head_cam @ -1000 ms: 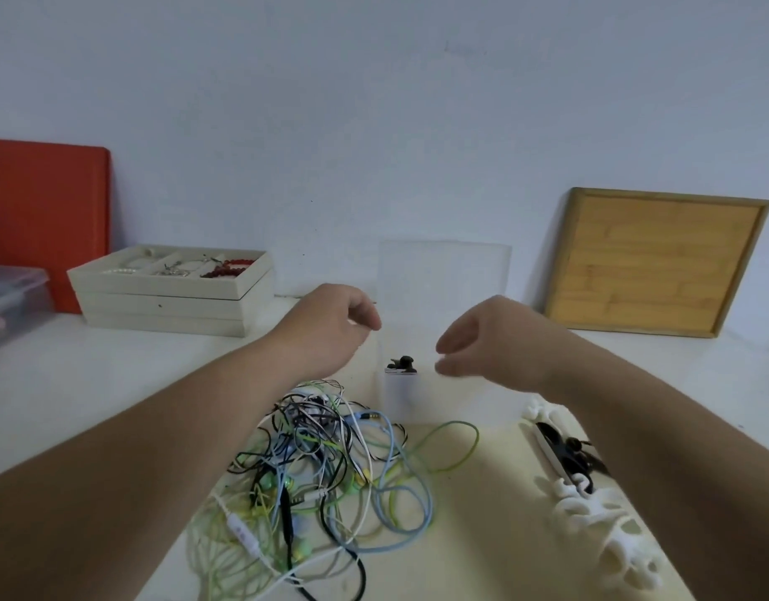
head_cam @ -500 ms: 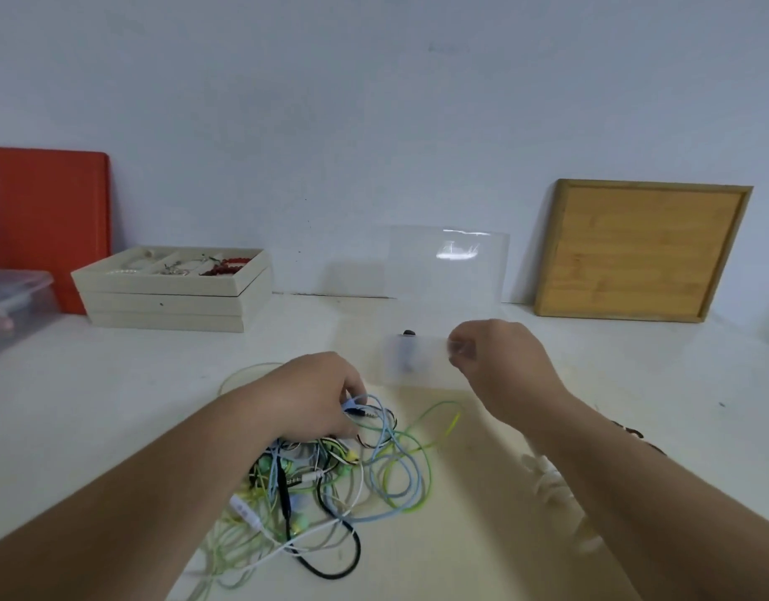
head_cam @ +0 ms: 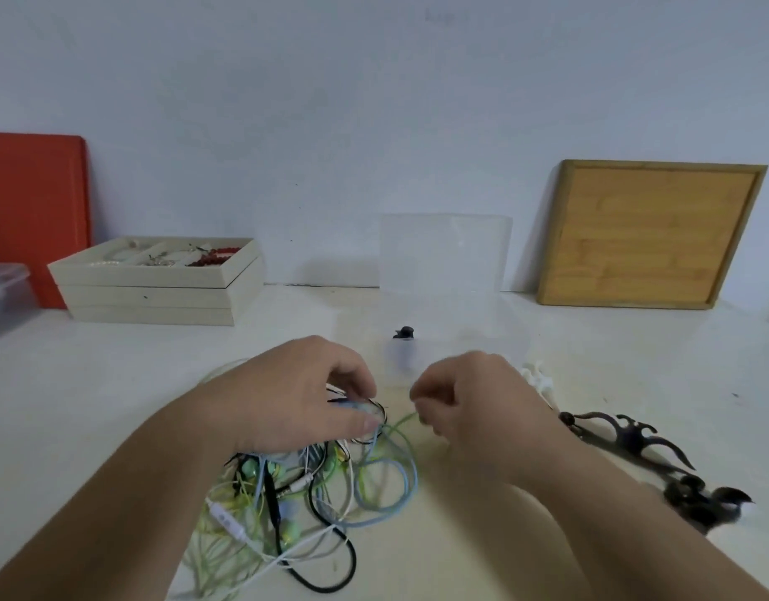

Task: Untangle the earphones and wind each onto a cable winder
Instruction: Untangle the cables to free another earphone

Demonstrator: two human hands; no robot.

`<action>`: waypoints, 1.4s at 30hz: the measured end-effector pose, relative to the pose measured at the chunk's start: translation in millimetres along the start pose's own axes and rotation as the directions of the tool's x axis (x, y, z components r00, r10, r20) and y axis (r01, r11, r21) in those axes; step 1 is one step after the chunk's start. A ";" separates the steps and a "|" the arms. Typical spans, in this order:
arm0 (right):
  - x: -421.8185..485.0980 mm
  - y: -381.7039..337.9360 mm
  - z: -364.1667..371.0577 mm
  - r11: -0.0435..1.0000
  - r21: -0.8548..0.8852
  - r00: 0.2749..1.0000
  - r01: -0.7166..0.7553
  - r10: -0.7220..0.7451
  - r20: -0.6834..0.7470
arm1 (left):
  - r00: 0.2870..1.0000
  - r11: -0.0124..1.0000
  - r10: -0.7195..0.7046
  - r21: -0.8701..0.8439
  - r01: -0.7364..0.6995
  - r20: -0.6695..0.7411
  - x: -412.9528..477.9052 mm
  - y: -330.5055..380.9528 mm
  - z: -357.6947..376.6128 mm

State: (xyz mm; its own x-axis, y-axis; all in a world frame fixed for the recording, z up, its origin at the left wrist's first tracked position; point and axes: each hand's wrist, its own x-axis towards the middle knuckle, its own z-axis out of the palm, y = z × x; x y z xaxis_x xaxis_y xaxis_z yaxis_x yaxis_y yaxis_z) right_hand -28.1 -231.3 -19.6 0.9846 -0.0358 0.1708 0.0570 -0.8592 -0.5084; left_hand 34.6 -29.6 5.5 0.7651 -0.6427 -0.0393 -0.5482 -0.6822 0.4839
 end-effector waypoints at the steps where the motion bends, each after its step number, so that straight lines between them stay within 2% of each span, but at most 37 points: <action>1: -1.2 1.8 2.8 0.999 -0.040 0.998 -0.003 0.006 0.061 | 0.999 1.000 -0.008 -0.010 0.008 -0.034 0.1 -3.5 2.2; 4: -1.3 0.0 9.3 0.995 -0.093 0.988 -0.023 0.037 0.147 | 0.979 0.996 -0.083 -0.036 0.078 -0.187 0.5 -17.4 5.0; 6: 3.2 -7.8 16.0 0.994 -0.104 0.992 -0.047 0.058 0.110 | 0.965 0.995 -0.099 -0.025 0.096 -0.243 1.6 -19.6 6.7; 9: 18.9 -24.3 30.2 0.992 -0.117 0.999 -0.046 0.045 -0.012 | 0.962 0.991 -0.133 -0.009 0.134 -0.238 1.7 -18.4 10.8; 12: 33.1 -35.4 44.9 0.976 -0.192 0.991 -0.102 0.117 0.068 | 0.967 0.989 -0.148 -0.051 0.141 -0.206 -0.2 -18.2 11.6; 14: 36.2 -39.9 53.6 0.959 -0.250 0.987 -0.129 0.149 0.062 | 0.974 0.990 -0.142 -0.049 0.135 -0.176 -2.3 -21.1 11.7; 17: 31.8 -42.5 59.5 0.949 -0.279 0.987 -0.147 0.158 0.018 | 0.978 0.989 -0.140 0.032 0.146 -0.156 -5.8 -28.1 7.9; 19: 25.9 -41.2 56.3 0.949 -0.294 0.990 -0.113 0.132 0.047 | 0.978 0.981 -0.156 0.091 0.169 -0.138 -8.6 -32.2 4.0; 21: 21.6 -35.6 45.1 0.982 -0.170 0.996 -0.087 0.087 -0.002 | 0.976 0.974 -0.185 0.115 0.198 -0.117 -11.1 -33.6 0.9; 23: 20.4 -29.6 28.5 0.988 0.118 0.984 -0.102 0.118 -0.137 | 0.973 0.965 -0.200 0.145 0.216 -0.119 -12.7 -34.2 -1.2; 24: 20.9 -27.1 19.6 0.940 0.325 0.969 -0.101 0.167 -0.182 | 0.970 0.960 -0.211 0.160 0.229 -0.123 -13.6 -34.0 -2.3; 25: 21.5 -24.0 11.5 0.830 0.551 0.955 -0.089 0.229 -0.190 | 0.966 0.955 -0.223 0.169 0.244 -0.131 -14.2 -33.7 -3.1; 27: 23.1 -20.8 -1.1 0.448 0.892 0.944 -0.055 0.315 -0.101 | 0.953 0.942 -0.253 0.182 0.282 -0.168 -14.9 -34.9 -6.2; 28: 24.0 -18.1 -5.5 0.271 0.962 0.944 -0.038 0.327 -0.055 | 0.946 0.934 -0.266 0.191 0.301 -0.188 -15.2 -35.6 -7.6; 30: 26.2 -9.7 -13.3 0.039 0.999 0.938 0.008 0.347 -0.021 | 0.932 0.925 -0.284 0.191 0.328 -0.225 -15.0 -37.2 -9.6; 32: 28.3 -1.4 -21.4 -0.097 0.992 0.919 0.077 0.392 -0.033 | 0.917 0.921 -0.305 0.162 0.353 -0.258 -14.9 -38.3 -12.2; 35: 26.9 5.3 -31.6 -0.202 0.970 0.897 0.135 0.441 -0.033 | 0.883 0.903 -0.344 0.146 0.404 -0.320 -15.5 -42.3 -17.6; 37: 26.5 9.4 -36.1 -0.149 0.980 0.889 0.129 0.456 -0.047 | 0.845 0.873 -0.397 0.135 0.468 -0.359 -16.5 -46.0 -21.8; 38: 25.9 10.4 -37.8 -0.061 0.994 0.895 0.088 0.443 -0.052 | 0.821 0.850 -0.430 0.137 0.508 -0.375 -17.4 -47.6 -24.1; 39: 24.6 12.0 -38.7 0.090 0.996 0.905 0.017 0.423 -0.054 | 0.796 0.822 -0.464 0.147 0.551 -0.389 -18.0 -48.7 -25.7; 40: 22.6 14.4 -38.7 0.315 0.946 0.915 -0.078 0.400 -0.058 | 0.771 0.791 -0.495 0.159 0.591 -0.400 -18.1 -49.0 -27.1; 41: 20.4 16.5 -37.8 0.562 0.808 0.926 -0.176 0.373 -0.058 | 0.753 0.766 -0.518 0.173 0.620 -0.406 -18.4 -48.9 -27.7; 42: 18.4 18.1 -35.9 0.743 0.625 0.936 -0.238 0.347 -0.056 | 0.746 0.752 -0.529 0.184 0.633 -0.406 -18.5 -48.9 -28.0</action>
State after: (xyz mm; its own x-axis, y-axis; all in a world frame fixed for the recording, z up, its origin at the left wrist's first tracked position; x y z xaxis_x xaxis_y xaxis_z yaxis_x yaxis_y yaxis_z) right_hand -14.9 -265.8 4.7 0.9324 -0.3601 0.0311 -0.0885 -0.3110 -0.9463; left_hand 56.6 25.4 7.0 0.9973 0.0230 0.0699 0.0102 -0.9840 0.1780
